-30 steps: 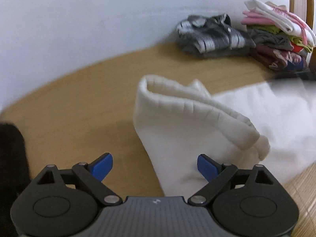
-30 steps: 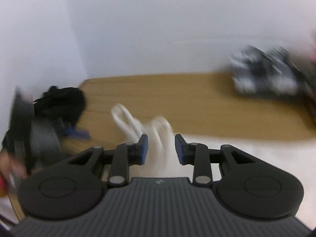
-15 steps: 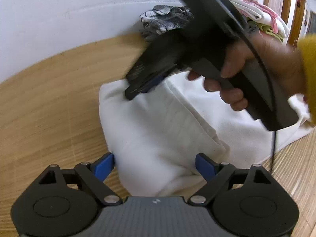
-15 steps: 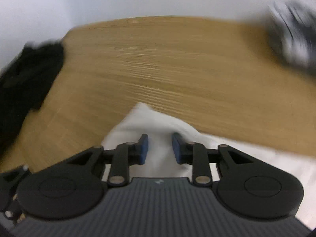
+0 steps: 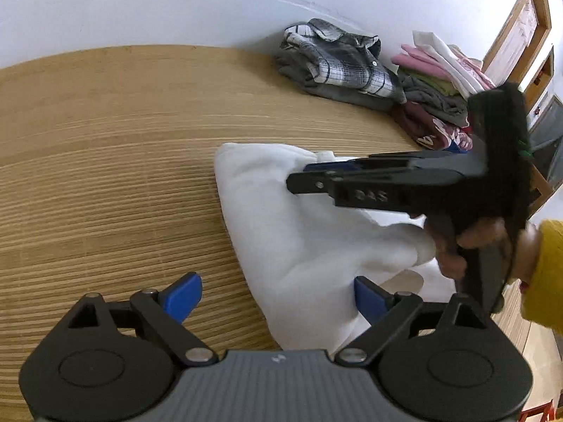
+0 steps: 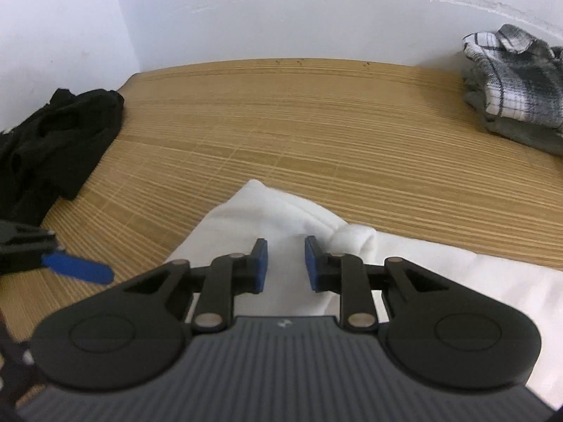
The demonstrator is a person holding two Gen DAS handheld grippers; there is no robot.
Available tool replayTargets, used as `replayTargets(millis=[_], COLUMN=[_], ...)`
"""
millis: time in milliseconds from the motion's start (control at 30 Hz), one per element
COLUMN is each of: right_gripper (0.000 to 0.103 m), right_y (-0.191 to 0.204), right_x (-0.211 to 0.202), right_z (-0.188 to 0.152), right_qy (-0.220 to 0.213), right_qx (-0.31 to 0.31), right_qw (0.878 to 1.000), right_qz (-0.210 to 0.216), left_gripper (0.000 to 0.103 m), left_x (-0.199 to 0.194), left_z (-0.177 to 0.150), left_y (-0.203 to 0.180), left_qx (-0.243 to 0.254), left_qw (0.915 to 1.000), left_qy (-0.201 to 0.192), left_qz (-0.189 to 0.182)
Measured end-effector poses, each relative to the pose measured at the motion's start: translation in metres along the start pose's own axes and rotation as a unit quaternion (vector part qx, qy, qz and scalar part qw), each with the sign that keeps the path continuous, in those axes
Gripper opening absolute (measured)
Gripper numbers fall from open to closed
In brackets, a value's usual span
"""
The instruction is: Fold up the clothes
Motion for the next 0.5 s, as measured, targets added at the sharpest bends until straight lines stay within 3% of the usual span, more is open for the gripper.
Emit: replayTargets(millis=[133,200,267,367,433,500], right_gripper=[0.026,0.026,0.026,0.028,0.028,0.027], right_y=[-0.003,-0.004,-0.003,0.008,0.020,0.033], right_x=[-0.005,-0.011,-0.019,-0.051,-0.077,-0.090], right_z=[-0.011,-0.013,-0.014,-0.018,-0.022,-0.033], right_qy=[-0.001,-0.005,-0.010,-0.041,-0.073,-0.077], right_qx=[-0.027,-0.023,-0.020,-0.039,-0.059,-0.071], right_qw=[1.000,1.000,0.999,0.996,0.993,0.992], right_qz=[-0.013,-0.016,-0.024,-0.061,-0.073,-0.069], left_gripper=[0.093,0.094,0.092,0.093,0.094,0.095], left_x=[-0.021,-0.023,-0.008,0.014,0.015,0.017], left_z=[0.005,0.010,0.011,0.003,-0.004,-0.004], left_y=[-0.007,-0.003,0.005,0.006,0.003,0.003], left_qx=[0.023,0.028,0.027,0.041,0.055,0.055], left_qw=[0.9989,0.9987,0.9992,0.9987,0.9980,0.9980], left_qy=[-0.035,-0.043,-0.021,0.017,0.016,0.017], left_qz=[-0.022,0.001,0.021,0.024,0.026,0.026])
Point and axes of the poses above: each gripper's, at about its wrist camera, not at the fingertips, and x roughly the way its jaws point, y to its left, z to its top, the point moved 4 cm from there along x, roughly the way its jaws point, and after that the axes turned 1 degree about y, right-handed, at the moved point
